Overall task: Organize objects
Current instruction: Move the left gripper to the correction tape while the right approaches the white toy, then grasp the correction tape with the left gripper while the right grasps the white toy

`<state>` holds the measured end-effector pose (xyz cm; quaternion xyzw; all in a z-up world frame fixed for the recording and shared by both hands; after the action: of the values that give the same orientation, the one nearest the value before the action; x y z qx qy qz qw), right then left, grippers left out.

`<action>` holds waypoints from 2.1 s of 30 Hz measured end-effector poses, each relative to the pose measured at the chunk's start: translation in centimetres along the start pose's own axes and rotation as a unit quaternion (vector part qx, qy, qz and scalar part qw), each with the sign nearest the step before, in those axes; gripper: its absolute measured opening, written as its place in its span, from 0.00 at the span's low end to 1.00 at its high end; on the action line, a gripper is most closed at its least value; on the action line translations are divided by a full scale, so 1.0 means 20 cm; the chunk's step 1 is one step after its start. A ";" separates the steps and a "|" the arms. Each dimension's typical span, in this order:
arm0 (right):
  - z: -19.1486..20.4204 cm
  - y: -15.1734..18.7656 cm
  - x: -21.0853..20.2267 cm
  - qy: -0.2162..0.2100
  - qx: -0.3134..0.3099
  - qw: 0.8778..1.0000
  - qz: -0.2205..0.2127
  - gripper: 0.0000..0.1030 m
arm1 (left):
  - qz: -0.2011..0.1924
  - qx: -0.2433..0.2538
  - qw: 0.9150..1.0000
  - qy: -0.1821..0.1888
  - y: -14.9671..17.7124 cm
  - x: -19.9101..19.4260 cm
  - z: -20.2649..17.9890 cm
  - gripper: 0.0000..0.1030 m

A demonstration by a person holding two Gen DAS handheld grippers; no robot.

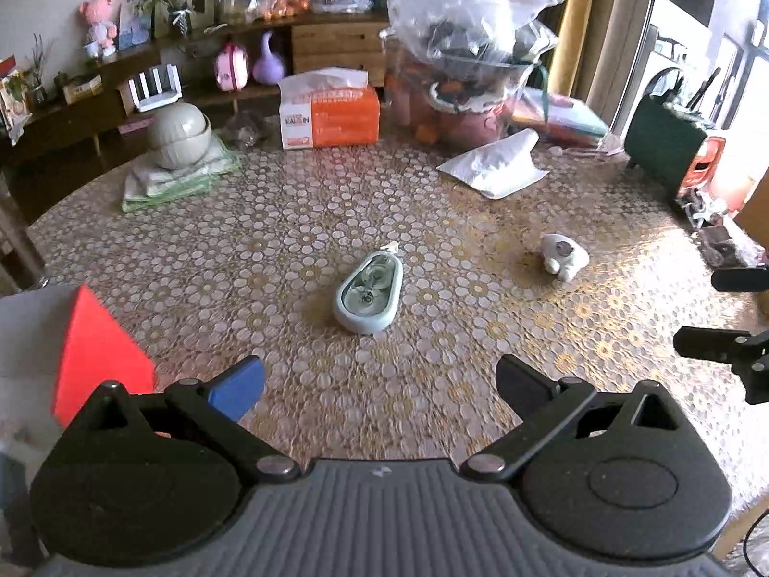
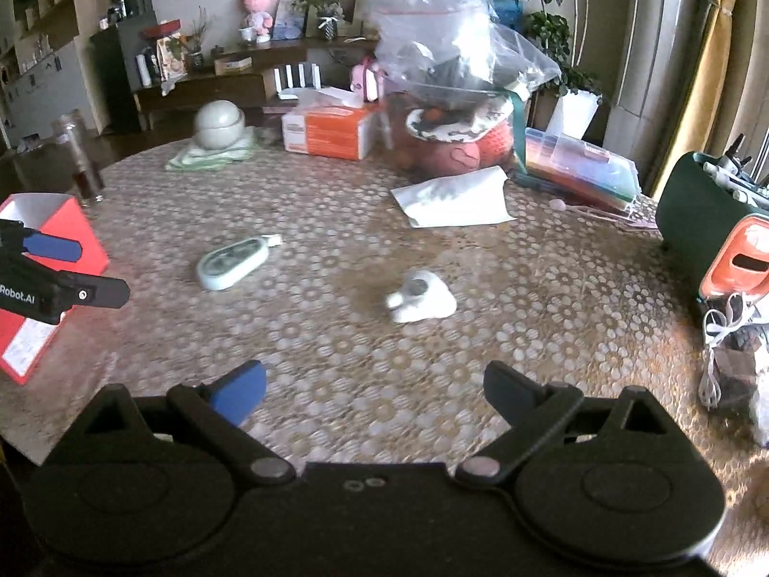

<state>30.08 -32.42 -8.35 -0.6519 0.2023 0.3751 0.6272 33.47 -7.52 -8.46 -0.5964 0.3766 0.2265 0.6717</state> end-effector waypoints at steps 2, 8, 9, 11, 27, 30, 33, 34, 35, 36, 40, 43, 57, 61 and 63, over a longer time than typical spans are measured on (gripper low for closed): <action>-0.02 -0.02 0.06 0.000 0.001 1.000 0.005 0.94 | 0.006 0.010 1.000 -0.006 -0.03 0.07 -0.01 1.00; -0.08 -0.10 0.23 -0.005 0.002 1.000 0.018 0.91 | 0.010 0.063 0.998 -0.024 -0.11 0.26 -0.03 1.00; -0.09 -0.11 0.26 -0.003 0.001 1.000 0.020 0.91 | 0.011 0.071 0.997 -0.024 -0.12 0.30 -0.03 1.00; -0.11 -0.13 0.32 0.003 0.001 1.000 0.025 0.91 | 0.016 0.079 0.997 -0.022 -0.13 0.36 -0.03 1.00; -0.17 -0.17 0.61 0.016 0.015 0.998 0.051 0.77 | 0.037 0.086 0.995 -0.032 -0.17 0.65 0.02 0.99; -0.18 -0.17 0.64 0.016 0.015 0.998 0.053 0.72 | 0.041 0.092 0.994 -0.033 -0.16 0.68 0.01 0.98; -0.18 -0.17 0.65 0.017 0.015 0.998 0.055 0.68 | 0.044 0.095 0.994 -0.031 -0.15 0.69 0.01 0.90; -0.18 -0.17 0.66 0.016 0.014 0.998 0.056 0.66 | 0.043 0.092 0.994 -0.031 -0.15 0.69 0.01 0.88; -0.18 -0.17 0.66 0.016 0.014 0.998 0.056 0.64 | 0.041 0.091 0.995 -0.031 -0.16 0.69 0.02 0.82; -0.17 -0.17 0.67 0.016 0.013 0.998 0.056 0.62 | 0.039 0.089 0.995 -0.029 -0.16 0.68 0.02 0.77; -0.16 -0.17 0.67 0.021 0.007 0.998 0.052 0.53 | 0.041 0.085 0.995 -0.016 -0.17 0.67 0.00 0.50; -0.14 -0.17 0.66 0.029 0.003 0.999 0.046 0.42 | 0.040 0.097 0.994 -0.028 -0.16 0.67 -0.02 0.50; -0.06 -0.07 0.46 0.012 0.051 0.998 0.038 0.20 | 0.037 0.058 0.997 -0.021 -0.06 0.51 -0.04 0.49; -0.01 -0.02 0.37 0.003 0.054 0.998 0.034 0.19 | 0.032 0.050 0.998 -0.014 -0.03 0.42 -0.06 0.49; 0.01 0.00 0.31 -0.006 0.062 0.997 0.035 0.19 | 0.031 0.044 0.998 -0.011 0.00 0.38 -0.08 0.49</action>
<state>33.95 -30.90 -13.05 -0.6023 0.2436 0.3873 0.6541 37.83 -10.11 -14.31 -0.5517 0.3968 0.2374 0.6942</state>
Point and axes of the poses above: each gripper's, at about its wrist camera, not at the fingertips, and x roughly the way its jaws point, z to its left, y to its underside, the point moved 5 cm from there along x, roughly the way its jaws point, and after that the axes turned 4 degrees about x, right-handed, at the moved point
